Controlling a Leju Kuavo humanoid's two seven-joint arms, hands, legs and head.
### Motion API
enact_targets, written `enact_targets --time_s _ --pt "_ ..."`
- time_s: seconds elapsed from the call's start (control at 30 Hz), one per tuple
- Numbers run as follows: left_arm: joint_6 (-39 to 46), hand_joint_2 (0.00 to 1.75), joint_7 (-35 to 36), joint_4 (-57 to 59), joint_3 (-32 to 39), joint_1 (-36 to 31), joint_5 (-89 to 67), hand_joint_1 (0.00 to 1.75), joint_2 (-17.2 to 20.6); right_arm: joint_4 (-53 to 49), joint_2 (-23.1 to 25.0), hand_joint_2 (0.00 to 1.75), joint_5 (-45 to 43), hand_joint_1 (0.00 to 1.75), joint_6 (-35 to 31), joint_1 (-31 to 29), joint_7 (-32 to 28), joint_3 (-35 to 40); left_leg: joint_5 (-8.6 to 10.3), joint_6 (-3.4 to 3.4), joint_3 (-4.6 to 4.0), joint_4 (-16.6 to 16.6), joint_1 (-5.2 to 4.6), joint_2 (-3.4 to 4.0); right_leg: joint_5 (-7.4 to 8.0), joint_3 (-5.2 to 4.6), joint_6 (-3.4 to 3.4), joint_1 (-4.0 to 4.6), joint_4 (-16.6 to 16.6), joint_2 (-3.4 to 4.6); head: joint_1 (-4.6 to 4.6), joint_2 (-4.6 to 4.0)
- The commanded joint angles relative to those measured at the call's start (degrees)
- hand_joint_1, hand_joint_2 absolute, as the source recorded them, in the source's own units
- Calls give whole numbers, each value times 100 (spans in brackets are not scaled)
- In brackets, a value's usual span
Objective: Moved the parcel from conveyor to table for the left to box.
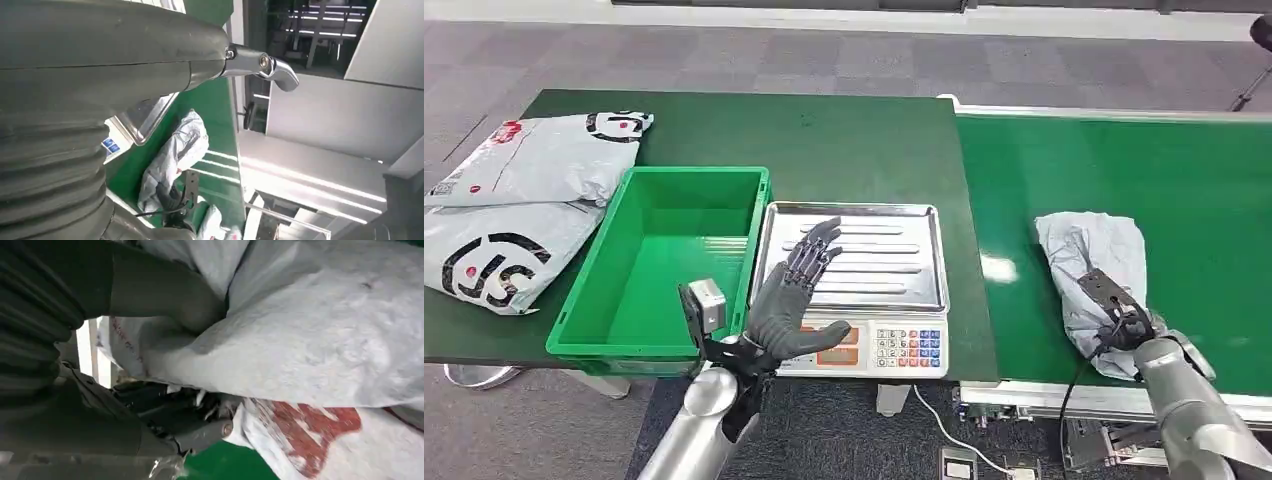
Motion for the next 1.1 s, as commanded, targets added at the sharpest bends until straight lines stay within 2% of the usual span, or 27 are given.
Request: enact_targets --time_s 0.03,0.13,0.23,0.57,0.63,0.7,0.73,0.77,0.83,0.87,0.93,1.0,1.03,1.07,1.1 --pt "27 175 -1 264 -69 -107 85 0 188 283 234 175 63 175 322 -298 -9 337 -5 -6 19 -11 2 28 3 10 -13 4 -12 20 0 0" --pt "47 175 -16 279 -86 -116 101 0 186 285 251 175 69 175 374 -301 -15 335 -5 -10 42 -30 3 40 7 32 -21 6 -33 26 0 0" --pt "71 175 -24 261 -96 -110 121 0 189 287 253 175 112 175 438 -305 10 371 -5 -5 12 -6 2 20 2 6 -9 3 -7 15 0 0" --pt "85 175 -24 250 -103 -105 125 0 189 283 252 175 117 175 446 -296 -8 371 -3 -5 11 -7 0 17 2 5 -9 1 -6 10 0 0" --pt "123 175 -27 162 -105 -54 150 0 215 233 254 175 74 175 270 -305 -145 309 -4 -4 10 -7 0 16 1 6 -9 2 -7 9 0 0" --pt "161 175 -19 75 -96 -4 175 0 243 198 269 175 0 175 96 -377 -327 233 -5 -8 29 -21 0 35 5 19 -18 3 -20 22 0 0" --pt "201 175 15 -107 -50 94 203 0 271 95 330 175 -195 175 -319 -442 -792 64 -6 -4 11 -6 -1 24 2 4 -9 0 -5 17 0 0" --pt "218 175 37 -195 -28 148 203 0 290 57 360 175 -255 175 -446 -506 -934 23 -6 -6 18 -12 -3 31 3 7 -12 -1 -9 22 0 0" --pt "266 175 65 -498 60 339 191 0 309 -208 468 175 -628 175 -1188 -619 -1810 -199 -8 -10 28 -19 -4 55 7 10 -20 -1 -14 42 0 0" --pt "278 175 77 -560 73 378 179 0 314 -347 511 175 -764 175 -1331 -629 -2050 -277 -8 -5 5 -5 -6 42 4 -8 -10 -5 1 36 0 0" --pt "311 175 117 -692 141 464 127 0 279 -998 673 175 -1238 175 -1874 -498 -2947 -420 -13 -9 11 -8 -5 62 6 -5 -16 -2 -2 53 0 0" --pt "301 175 156 -702 174 417 44 0 251 -2314 802 175 -1512 175 -1901 -53 -3267 -107 -12 -12 21 -17 -3 64 6 4 -22 1 -12 52 0 0" --pt "315 175 168 -650 188 359 22 0 243 -3372 893 175 -1714 175 -1640 333 -2966 84 -6 -6 -2 -5 0 33 4 -9 -11 2 -3 27 0 0" --pt "318 175 173 -613 191 327 8 0 251 -4030 938 175 -1753 175 -1552 594 -2840 252 -6 -9 4 -10 -2 37 4 -7 -15 0 -5 28 0 0" --pt "304 175 168 -577 205 305 -2 0 251 -4696 991 175 -1782 175 -1638 864 -2973 453 -7 -11 12 -15 1 37 2 3 -19 4 -10 27 0 0"
